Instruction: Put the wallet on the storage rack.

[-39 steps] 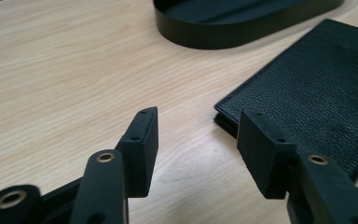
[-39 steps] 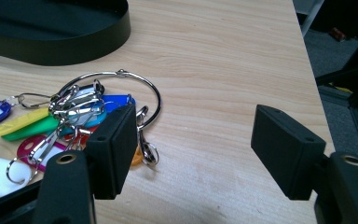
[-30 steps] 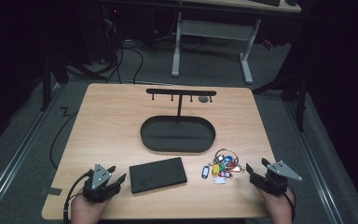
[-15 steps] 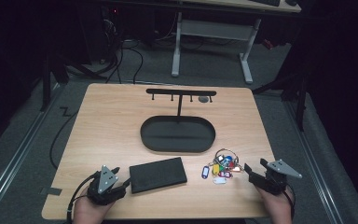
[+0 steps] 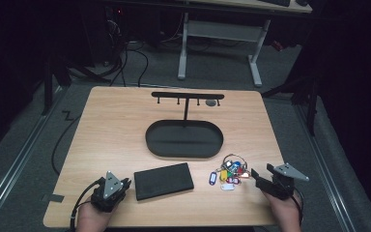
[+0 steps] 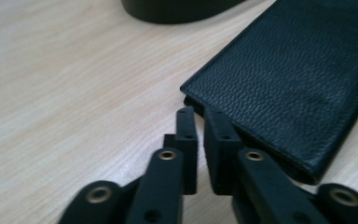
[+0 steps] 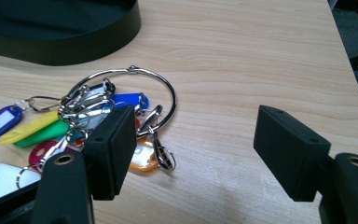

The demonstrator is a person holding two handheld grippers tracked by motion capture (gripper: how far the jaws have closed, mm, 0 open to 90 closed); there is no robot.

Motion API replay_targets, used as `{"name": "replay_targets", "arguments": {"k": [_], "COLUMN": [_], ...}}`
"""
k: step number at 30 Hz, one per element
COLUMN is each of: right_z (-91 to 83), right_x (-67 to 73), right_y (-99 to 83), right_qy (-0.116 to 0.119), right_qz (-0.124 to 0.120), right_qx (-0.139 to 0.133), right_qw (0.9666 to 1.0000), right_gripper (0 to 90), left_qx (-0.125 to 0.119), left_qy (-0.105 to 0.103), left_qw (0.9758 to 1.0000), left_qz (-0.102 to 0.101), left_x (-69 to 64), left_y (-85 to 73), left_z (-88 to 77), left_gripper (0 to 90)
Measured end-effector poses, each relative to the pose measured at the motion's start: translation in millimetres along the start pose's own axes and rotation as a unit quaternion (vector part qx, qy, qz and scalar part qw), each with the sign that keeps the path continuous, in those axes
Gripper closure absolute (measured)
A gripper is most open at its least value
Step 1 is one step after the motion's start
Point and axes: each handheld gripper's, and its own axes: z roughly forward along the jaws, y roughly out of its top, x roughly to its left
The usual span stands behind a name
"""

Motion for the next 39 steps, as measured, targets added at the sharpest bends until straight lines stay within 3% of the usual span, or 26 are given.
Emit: {"name": "replay_targets", "arguments": {"k": [4,6,8,11,16,22,24,25,26,29,30,31,33,34,35,36,39], "right_z": [-6.1,-7.8,-7.1,-5.6,-8.2,-0.5,-1.6,-4.7,-4.7,-6.7,-6.2,-4.8,-4.5,-4.8,-4.8,-4.5,-3.2], "right_x": [0.6,-0.1,-1.4,-4.6,-6.8,-13.7,-14.3,-13.0,-13.0,-10.7,-10.7,-11.7,-12.3,-12.6,-13.0,-13.4,-14.1], "right_y": [-0.8,-2.5,-2.8,-0.9,-2.2,-1.4,0.3,0.2,0.2,-1.8,-2.1,-1.5,-0.7,-0.6,-0.8,-1.1,-1.7], "right_qy": [-0.003,0.0,0.001,0.004,0.008,0.01,0.009,0.01,0.01,0.012,0.012,0.015,0.017,0.017,0.018,0.017,0.02], "right_qz": [-0.002,-0.002,-0.004,0.008,0.008,0.038,0.039,0.034,0.034,0.03,0.032,0.031,0.032,0.033,0.033,0.035,0.042], "right_qx": [-0.006,-0.004,0.0,0.001,-0.004,0.007,0.001,-0.004,-0.004,-0.004,-0.003,-0.002,-0.002,-0.003,-0.004,-0.003,0.003], "right_qw": [1.0,1.0,1.0,1.0,0.9999,0.9992,0.9992,0.9994,0.9994,0.9995,0.9994,0.9994,0.9993,0.9993,0.9993,0.9992,0.9989], "right_gripper": [31.0,32.0,32.9,33.1,33.9,34.1,34.3,34.6,34.6,34.8,34.8,34.9,35.4,35.5,35.6,35.7,37.9], "left_qx": [0.013,0.021,0.02,0.019,0.028,0.015,0.014,0.015,0.015,0.011,0.011,0.005,-0.003,-0.018,-0.018,-0.025,-0.037], "left_qy": [-0.013,-0.017,-0.018,-0.013,-0.008,-0.033,-0.044,-0.057,-0.057,-0.078,-0.083,-0.073,-0.07,-0.07,-0.07,-0.071,-0.069], "left_qw": [0.9998,0.9991,0.9988,0.9991,0.9989,0.9984,0.9974,0.9956,0.9956,0.9927,0.9915,0.9905,0.9916,0.9941,0.9941,0.9959,0.9962], "left_qz": [0.011,0.034,0.042,0.036,0.036,0.044,0.055,0.073,0.073,0.091,0.1,0.117,0.109,0.081,0.081,0.051,0.037], "left_x": [-6.8,-19.1,-26.3,-29.7,-29.1,-31.3,-37.3,-49.6,-49.6,-67.7,-71.8,-74.2,-70.9,-59.8,-59.8,-47.4,-37.2], "left_y": [-1.6,-0.8,0.2,1.5,-1.3,-2.4,-1.6,0.0,0.0,2.3,3.3,5.8,7.0,8.0,8.0,8.3,16.4], "left_z": [1.9,0.6,-0.8,-2.0,-1.9,0.6,-0.4,-2.4,-2.4,-5.2,-6.1,-9.2,-11.3,-14.4,-14.4,-13.9,-9.4], "left_gripper": [89.5,89.5,89.5,89.9,89.9,90.0,90.0,90.0,90.0,89.7,88.4,79.4,74.8,72.9,70.3,67.1,57.4]}}
